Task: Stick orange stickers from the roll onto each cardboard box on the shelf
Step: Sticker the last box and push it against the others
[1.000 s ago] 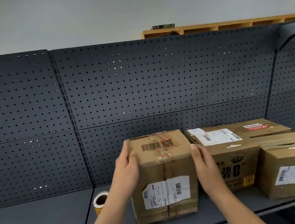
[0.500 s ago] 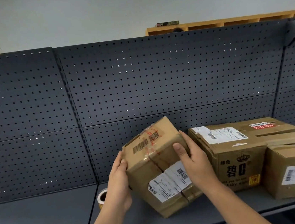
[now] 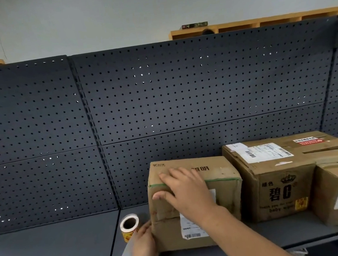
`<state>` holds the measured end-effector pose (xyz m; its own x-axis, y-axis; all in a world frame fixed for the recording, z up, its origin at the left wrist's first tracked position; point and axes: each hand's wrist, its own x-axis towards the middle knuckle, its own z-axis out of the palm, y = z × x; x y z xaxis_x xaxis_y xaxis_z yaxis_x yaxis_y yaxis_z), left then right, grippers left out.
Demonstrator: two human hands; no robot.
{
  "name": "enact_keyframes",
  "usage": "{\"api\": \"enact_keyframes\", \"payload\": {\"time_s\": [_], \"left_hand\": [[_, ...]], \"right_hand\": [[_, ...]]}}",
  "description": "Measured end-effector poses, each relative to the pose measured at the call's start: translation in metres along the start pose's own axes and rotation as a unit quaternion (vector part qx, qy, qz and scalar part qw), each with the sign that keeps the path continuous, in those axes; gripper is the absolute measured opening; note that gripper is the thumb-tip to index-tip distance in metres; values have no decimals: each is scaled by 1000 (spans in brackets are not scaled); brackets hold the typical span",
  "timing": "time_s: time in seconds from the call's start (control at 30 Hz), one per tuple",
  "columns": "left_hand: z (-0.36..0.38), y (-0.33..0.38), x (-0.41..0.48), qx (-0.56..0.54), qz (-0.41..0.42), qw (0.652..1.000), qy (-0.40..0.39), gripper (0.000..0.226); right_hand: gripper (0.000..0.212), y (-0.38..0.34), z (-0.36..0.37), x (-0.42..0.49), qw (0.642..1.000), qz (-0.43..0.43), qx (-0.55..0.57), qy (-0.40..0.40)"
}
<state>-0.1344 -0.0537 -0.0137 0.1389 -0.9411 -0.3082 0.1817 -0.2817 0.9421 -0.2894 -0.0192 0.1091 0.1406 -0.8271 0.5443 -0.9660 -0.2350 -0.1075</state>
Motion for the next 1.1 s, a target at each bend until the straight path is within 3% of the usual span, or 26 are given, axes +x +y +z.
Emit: {"api": "enact_keyframes", "payload": {"time_s": [0.1, 0.3, 0.4, 0.5, 0.63, 0.8, 0.93, 1.1], "left_hand": [[-2, -31, 38, 80, 31, 996, 15, 31], [-9, 4, -25, 124, 131, 984, -2, 33], [-28, 9, -25, 215, 236, 947, 26, 35], [-44, 9, -14, 311, 289, 904, 50, 31], [-65, 6, -4, 415, 265, 864, 102, 25], [-80, -5, -1, 418, 211, 880, 82, 34], [-79, -11, -6, 411, 200, 888, 59, 46], [-85, -7, -5, 442, 176, 879, 25, 62]], "right_hand": [[69, -1, 16, -1, 999, -14, -37, 16], [62, 5, 29, -10, 994, -42, -71, 67], [62, 5, 34, -18, 991, -61, -80, 85], [59, 1, 34, -24, 987, -87, -83, 109], [63, 0, 29, -27, 984, -121, -85, 96], [81, 8, 30, -28, 984, -121, -104, 75], [78, 5, 33, -23, 986, -105, -103, 74], [53, -15, 25, -23, 985, -135, -24, 108]]}}
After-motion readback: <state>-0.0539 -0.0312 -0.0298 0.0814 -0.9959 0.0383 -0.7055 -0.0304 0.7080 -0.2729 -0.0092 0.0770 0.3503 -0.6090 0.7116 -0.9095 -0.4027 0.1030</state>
